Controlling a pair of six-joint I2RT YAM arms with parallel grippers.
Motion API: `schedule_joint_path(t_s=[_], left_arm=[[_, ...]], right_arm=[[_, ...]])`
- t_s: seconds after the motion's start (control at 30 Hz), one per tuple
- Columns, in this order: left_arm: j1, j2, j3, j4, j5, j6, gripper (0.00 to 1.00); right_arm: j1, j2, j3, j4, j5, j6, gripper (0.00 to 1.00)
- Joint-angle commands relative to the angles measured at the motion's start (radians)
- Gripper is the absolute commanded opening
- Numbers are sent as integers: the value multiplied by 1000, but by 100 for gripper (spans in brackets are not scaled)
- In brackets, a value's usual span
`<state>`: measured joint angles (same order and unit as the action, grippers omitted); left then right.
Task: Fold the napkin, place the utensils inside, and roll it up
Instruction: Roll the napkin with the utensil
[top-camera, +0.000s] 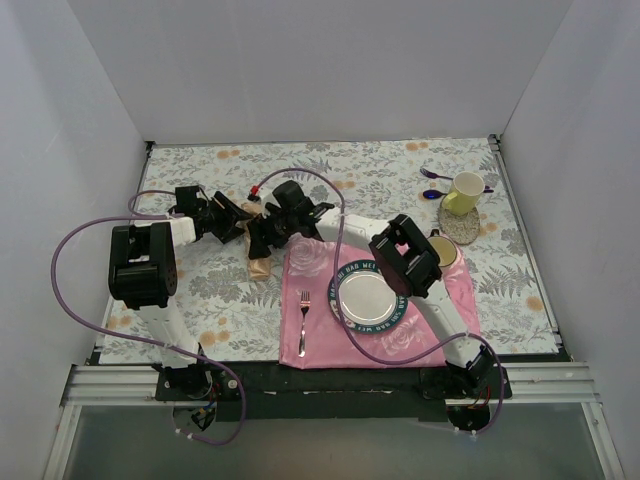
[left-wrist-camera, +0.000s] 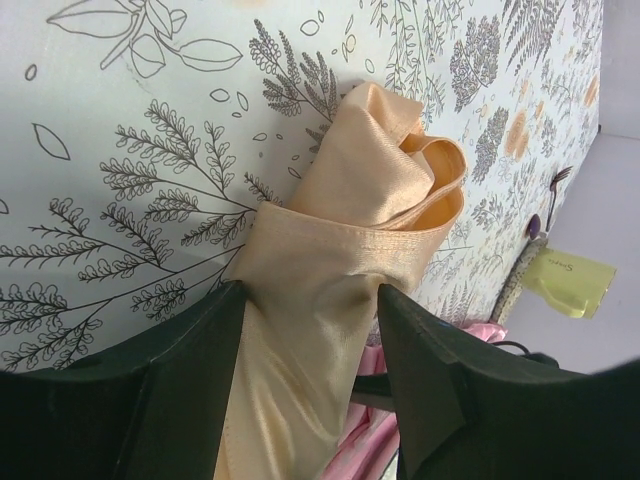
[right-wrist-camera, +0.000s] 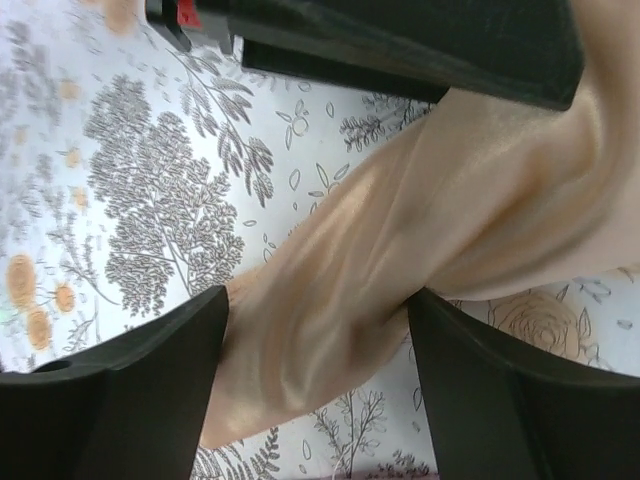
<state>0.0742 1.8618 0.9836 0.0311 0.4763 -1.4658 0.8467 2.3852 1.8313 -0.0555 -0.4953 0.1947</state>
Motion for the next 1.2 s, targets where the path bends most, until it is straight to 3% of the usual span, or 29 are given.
schedule_joint_path(t_s=[0.0, 0.3, 0.53, 0.7, 0.9, 1.17], left_arm=[[1, 7, -17, -25, -71, 41, 56], [1, -21, -54, -25, -85, 51, 56], [9, -30, -74, -51, -97, 64, 56], [30, -62, -108, -59, -114, 81, 56], [91, -153, -193, -79, -107, 99, 57], [173, -289, -258, -135, -108, 131, 59]], right_arm=[[66, -50, 62, -263, 289, -66, 84], [150, -44, 98, -343, 580, -31, 96], [175, -1, 149, -377, 581, -73, 98], [170, -6, 99, -290, 557, -324, 98], [144, 12, 88, -236, 367, -506, 95], [141, 11, 68, -234, 385, -727, 97]])
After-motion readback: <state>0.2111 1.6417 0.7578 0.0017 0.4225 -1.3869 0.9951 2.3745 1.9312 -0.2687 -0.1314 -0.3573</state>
